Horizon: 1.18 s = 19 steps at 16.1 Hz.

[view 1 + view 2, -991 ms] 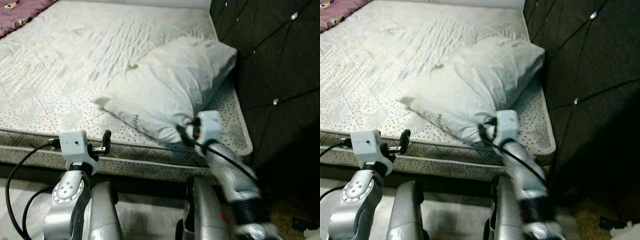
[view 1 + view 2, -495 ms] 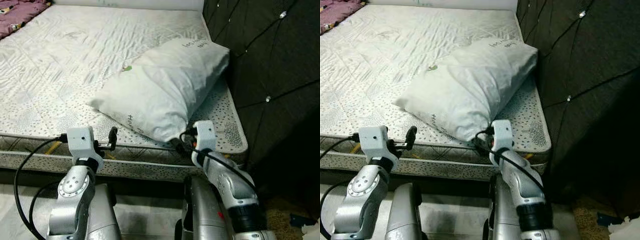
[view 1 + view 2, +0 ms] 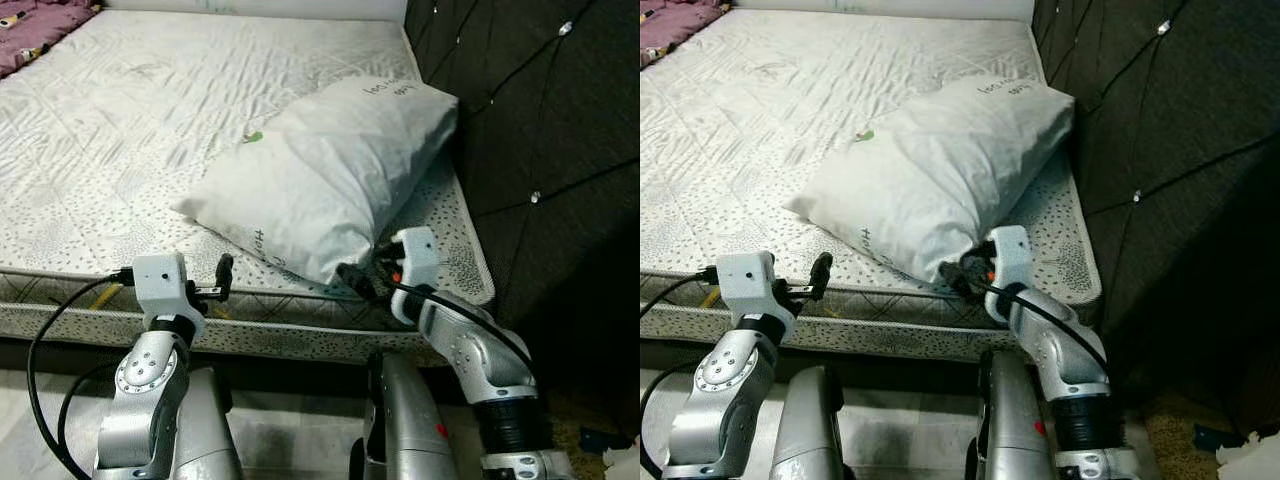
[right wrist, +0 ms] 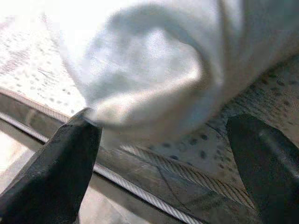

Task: Clean up the room

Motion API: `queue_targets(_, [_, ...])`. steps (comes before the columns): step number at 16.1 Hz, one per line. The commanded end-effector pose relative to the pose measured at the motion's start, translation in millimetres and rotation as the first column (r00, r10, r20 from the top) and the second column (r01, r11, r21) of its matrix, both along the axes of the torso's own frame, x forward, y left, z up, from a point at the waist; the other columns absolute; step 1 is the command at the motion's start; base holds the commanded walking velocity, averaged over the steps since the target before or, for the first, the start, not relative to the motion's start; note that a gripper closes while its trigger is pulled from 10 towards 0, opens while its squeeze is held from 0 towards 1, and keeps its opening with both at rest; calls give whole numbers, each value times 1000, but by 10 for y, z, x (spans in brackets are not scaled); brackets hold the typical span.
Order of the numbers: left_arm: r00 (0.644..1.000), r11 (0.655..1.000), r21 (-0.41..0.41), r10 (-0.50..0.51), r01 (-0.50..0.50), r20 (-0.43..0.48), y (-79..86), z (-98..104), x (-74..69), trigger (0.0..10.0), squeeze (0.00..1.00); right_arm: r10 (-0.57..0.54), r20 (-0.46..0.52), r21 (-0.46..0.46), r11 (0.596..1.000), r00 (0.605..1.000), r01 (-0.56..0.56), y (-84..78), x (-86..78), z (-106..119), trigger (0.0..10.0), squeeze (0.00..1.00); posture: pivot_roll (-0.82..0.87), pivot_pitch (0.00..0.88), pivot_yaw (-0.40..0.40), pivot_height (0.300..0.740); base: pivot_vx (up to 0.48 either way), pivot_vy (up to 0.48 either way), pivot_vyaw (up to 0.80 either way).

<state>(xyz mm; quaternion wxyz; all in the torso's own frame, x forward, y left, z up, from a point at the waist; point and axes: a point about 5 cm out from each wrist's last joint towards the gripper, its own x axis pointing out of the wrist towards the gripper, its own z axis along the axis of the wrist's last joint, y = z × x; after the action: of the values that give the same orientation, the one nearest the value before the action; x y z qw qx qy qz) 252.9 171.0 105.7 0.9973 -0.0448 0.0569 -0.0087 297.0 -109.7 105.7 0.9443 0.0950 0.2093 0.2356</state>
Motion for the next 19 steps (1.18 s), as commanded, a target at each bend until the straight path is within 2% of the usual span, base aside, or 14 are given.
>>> queue_targets(1, [1000,1000,10,1,-1,5,1,8,21,10000,0,23,1,14,1000,1000,-23,68,-15,32,10000,0,84,0,-14,499,0,0,0])
queue_targets(4, [1000,1000,15,0,-1,7,18,12,23,10000,0,144,-12,83,986,990,-142,225,-104,68,10000,0,84,0,-14,499,0,0,0])
queue_targets(5, [1000,1000,18,3,-3,6,29,13,15,10000,0,231,-31,124,966,972,-226,267,-181,86,10000,0,92,0,-11,499,0,0,0])
queue_targets(7, [1000,1000,17,1,-1,4,13,3,11,10000,0,268,-24,145,954,963,-262,286,-200,123,10000,0,88,3,-11,499,0,0,0])
queue_targets(11, [1000,1000,16,-11,11,0,-35,-5,24,10000,0,115,-6,57,992,993,-114,319,-30,90,10000,0,88,5,-10,499,0,0,0])
queue_targets(13, [1000,1000,18,-8,8,3,-21,6,29,10000,0,42,-11,-28,999,999,-42,327,19,45,10000,0,92,6,-13,499,0,0,0])
queue_targets(17, [1000,1000,18,0,0,3,-16,1,21,10000,0,-16,-19,-77,997,1000,14,328,47,-21,10000,0,95,8,-21,499,0,0,0])
queue_targets(19, [1000,1000,13,-1,1,3,-39,-2,25,10000,0,-64,5,-73,995,998,64,406,147,10,10000,0,93,8,-22,499,0,0,0])
